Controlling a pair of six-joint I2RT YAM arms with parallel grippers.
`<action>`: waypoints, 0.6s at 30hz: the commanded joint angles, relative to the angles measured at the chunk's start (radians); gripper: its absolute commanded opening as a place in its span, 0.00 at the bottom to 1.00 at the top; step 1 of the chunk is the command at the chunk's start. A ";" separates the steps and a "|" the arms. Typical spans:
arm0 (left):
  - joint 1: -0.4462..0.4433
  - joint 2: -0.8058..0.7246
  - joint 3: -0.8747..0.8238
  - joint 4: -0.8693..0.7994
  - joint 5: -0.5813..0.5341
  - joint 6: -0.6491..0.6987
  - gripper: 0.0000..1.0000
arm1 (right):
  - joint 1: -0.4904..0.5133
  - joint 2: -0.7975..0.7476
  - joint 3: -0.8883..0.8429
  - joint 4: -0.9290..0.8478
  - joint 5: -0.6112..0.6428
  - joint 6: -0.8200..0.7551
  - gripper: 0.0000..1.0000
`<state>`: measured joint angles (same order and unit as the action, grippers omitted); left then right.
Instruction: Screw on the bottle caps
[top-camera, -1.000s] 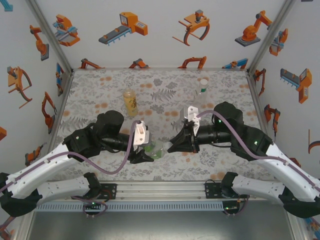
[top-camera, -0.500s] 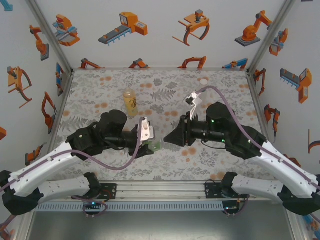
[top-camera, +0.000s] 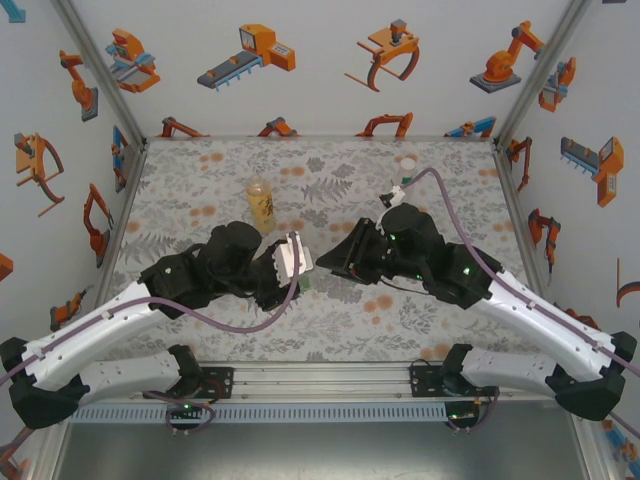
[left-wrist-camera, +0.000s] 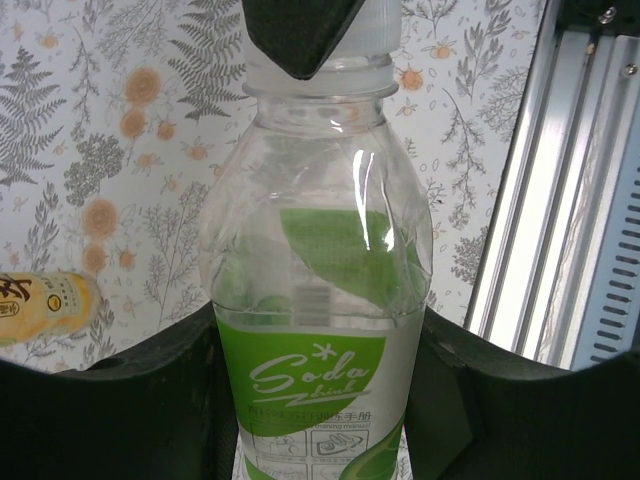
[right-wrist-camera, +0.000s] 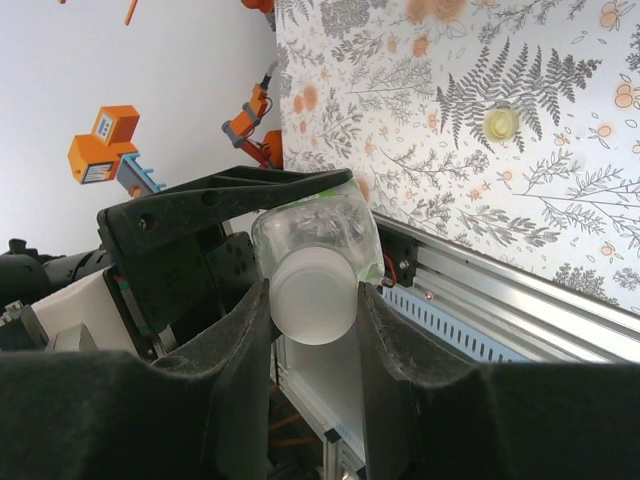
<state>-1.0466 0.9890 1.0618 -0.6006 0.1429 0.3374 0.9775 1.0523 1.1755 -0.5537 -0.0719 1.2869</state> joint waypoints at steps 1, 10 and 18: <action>-0.013 0.005 0.011 0.181 -0.014 0.025 0.01 | 0.013 0.036 0.025 -0.021 -0.049 0.050 0.06; -0.013 -0.010 -0.013 0.192 -0.057 0.008 0.66 | -0.005 0.032 0.020 -0.031 -0.019 -0.001 0.00; -0.012 -0.053 -0.035 0.185 -0.086 0.002 0.79 | -0.076 0.093 0.099 -0.168 0.027 -0.184 0.00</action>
<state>-1.0554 0.9653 1.0374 -0.4538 0.0753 0.3435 0.9218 1.1271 1.2087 -0.6437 -0.0654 1.2125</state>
